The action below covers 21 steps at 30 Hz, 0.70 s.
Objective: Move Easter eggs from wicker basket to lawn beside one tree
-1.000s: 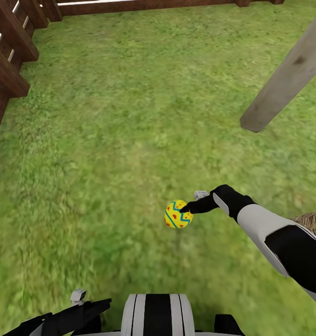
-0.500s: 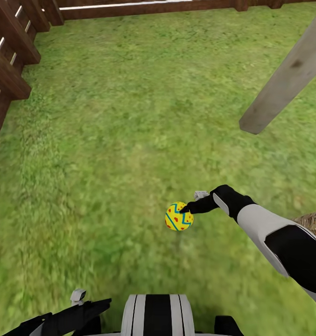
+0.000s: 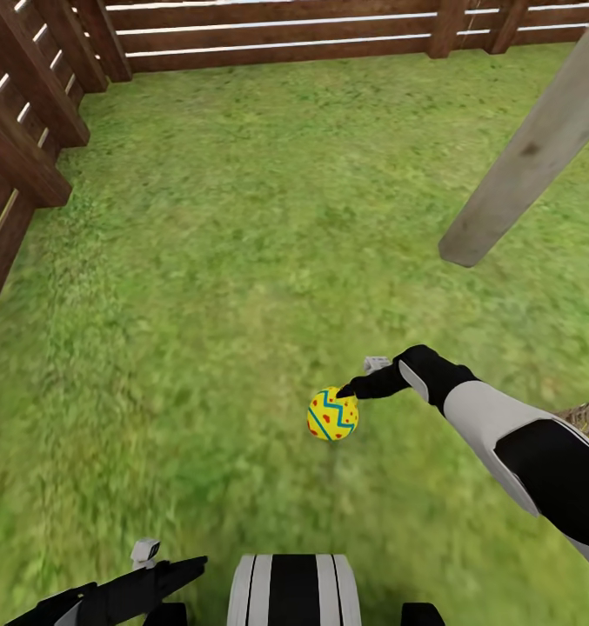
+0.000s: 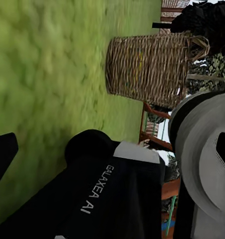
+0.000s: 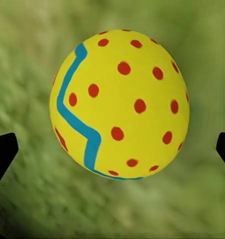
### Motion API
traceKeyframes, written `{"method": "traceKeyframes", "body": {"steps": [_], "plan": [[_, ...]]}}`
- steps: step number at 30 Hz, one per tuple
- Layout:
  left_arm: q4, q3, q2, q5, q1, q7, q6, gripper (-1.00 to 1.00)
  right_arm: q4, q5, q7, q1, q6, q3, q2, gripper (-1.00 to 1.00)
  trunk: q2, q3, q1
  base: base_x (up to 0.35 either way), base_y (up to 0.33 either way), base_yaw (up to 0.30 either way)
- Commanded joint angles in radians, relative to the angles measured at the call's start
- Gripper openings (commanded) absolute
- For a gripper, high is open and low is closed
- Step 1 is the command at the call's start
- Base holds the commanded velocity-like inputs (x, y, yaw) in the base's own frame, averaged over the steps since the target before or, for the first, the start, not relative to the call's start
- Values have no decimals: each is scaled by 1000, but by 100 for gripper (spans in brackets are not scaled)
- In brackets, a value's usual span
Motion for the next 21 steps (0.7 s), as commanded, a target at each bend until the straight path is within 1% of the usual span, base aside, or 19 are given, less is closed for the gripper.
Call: {"method": "traceKeyframes", "body": {"steps": [1, 11, 14, 16, 21], "plan": [[-1, -9, 1, 8, 0, -2, 3, 100, -1, -10, 0, 0, 5, 8, -2, 100, 0, 3, -1, 0, 0, 0], [-1, -9, 2, 8, 0, -2, 3, 100, 1, -7, 5, 0, 5, 6, -6, 100, 2, 42, -5, 0, 0, 0], [-1, -9, 2, 8, 0, -2, 3, 100, 2, -7, 8, 0, 6, 5, -12, 100, 3, 54, -6, 0, 0, 0], [-1, -9, 2, 8, 0, -2, 3, 100, 1, -6, 9, 0, 8, 6, -26, 100, 4, 61, -7, 0, 0, 0], [-1, -9, 2, 8, 0, -2, 4, 100, 1, -5, 11, 0, 15, 7, -51, 100, 5, 81, -10, 0, 0, 0]]}}
